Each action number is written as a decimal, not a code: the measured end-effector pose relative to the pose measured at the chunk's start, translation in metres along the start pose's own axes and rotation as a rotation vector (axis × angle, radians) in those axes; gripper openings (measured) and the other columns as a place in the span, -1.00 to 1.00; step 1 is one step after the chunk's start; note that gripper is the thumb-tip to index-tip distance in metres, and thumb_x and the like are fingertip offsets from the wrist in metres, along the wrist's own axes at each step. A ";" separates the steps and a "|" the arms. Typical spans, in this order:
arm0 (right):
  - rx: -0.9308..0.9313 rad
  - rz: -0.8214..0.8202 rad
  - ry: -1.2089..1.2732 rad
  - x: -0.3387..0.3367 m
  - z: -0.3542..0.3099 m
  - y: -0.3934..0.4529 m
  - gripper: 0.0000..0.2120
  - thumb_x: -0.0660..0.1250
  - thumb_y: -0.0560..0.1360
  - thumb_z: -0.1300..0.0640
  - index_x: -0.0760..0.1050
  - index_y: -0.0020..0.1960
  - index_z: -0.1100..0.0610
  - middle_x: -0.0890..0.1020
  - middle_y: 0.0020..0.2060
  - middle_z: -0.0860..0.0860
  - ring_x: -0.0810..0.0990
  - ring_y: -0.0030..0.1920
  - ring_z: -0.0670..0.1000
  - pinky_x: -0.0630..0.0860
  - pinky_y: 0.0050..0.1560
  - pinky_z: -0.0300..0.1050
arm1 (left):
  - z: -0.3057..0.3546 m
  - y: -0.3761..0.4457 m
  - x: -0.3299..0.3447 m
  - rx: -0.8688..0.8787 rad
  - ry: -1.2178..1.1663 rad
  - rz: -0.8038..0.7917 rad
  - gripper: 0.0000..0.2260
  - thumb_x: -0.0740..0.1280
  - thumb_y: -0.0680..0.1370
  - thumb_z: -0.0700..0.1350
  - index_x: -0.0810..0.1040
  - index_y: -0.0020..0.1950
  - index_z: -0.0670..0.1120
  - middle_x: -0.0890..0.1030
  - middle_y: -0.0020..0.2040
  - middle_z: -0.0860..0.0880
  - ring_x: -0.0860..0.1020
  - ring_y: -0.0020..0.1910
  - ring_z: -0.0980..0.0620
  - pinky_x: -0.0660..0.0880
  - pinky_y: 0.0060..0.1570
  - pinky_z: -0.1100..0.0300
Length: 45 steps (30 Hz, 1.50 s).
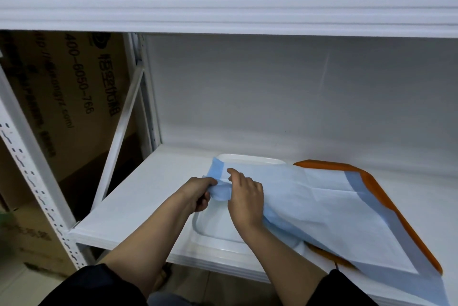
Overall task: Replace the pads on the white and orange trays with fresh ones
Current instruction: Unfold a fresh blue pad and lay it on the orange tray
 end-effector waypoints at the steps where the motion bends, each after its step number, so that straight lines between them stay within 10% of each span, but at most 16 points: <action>1: 0.010 0.007 -0.007 0.000 0.003 0.000 -0.34 0.50 0.00 0.43 0.58 0.07 0.07 0.61 -0.30 -0.09 0.59 -0.35 -0.01 0.50 -0.32 -0.14 | -0.001 0.001 -0.001 -0.003 -0.011 0.001 -0.90 0.28 0.52 -0.17 0.41 -0.18 -0.12 0.35 -0.43 -0.02 0.31 -0.68 0.17 0.22 -0.61 0.42; 25: 0.024 -0.036 -0.306 -0.047 0.142 -0.034 -0.68 0.50 0.17 0.24 0.60 -0.08 0.11 0.62 -0.33 0.00 0.58 -0.33 0.08 0.48 -0.07 -0.01 | -0.019 0.008 -0.035 -0.092 -0.099 0.083 -0.84 0.24 0.50 -0.20 0.44 -0.28 -0.09 0.53 -0.51 0.01 0.22 -0.70 0.16 0.09 -0.60 0.48; 34: -0.041 -0.083 -0.305 -0.065 0.169 -0.025 -0.83 0.53 0.23 0.23 0.56 -0.26 0.09 0.57 -0.41 -0.01 0.53 -0.41 0.06 0.43 -0.30 -0.08 | -0.022 0.007 -0.042 -0.061 -0.325 0.105 -0.82 0.30 0.52 -0.17 0.41 -0.28 -0.04 0.50 -0.57 0.08 0.24 -0.71 0.20 0.12 -0.64 0.48; 40: -0.243 -0.109 -0.347 -0.054 0.153 -0.039 -0.74 0.57 0.14 0.26 0.50 -0.37 0.09 0.51 -0.48 0.00 0.50 -0.48 0.05 0.39 -0.41 -0.15 | -0.061 -0.025 0.021 0.130 -0.599 -0.015 -0.56 0.16 0.55 0.24 0.43 0.20 -0.08 0.54 0.02 -0.07 0.53 0.05 -0.04 0.44 0.14 0.00; 45: -0.294 -0.120 -0.264 -0.054 0.151 -0.054 -0.76 0.58 0.13 0.25 0.53 -0.36 0.08 0.54 -0.47 -0.01 0.51 -0.47 0.03 0.40 -0.41 -0.19 | -0.085 -0.046 0.108 0.128 -0.676 -0.322 -0.60 0.29 0.52 0.10 0.48 0.32 -0.01 0.61 0.20 -0.06 0.54 0.21 -0.06 0.44 0.23 0.01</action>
Point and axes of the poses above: each hand's wrist, its own y-axis towards the middle knuckle, its own x-axis out of the palm, z = x × y, the point moved 9 cm from there along y, towards the middle knuckle
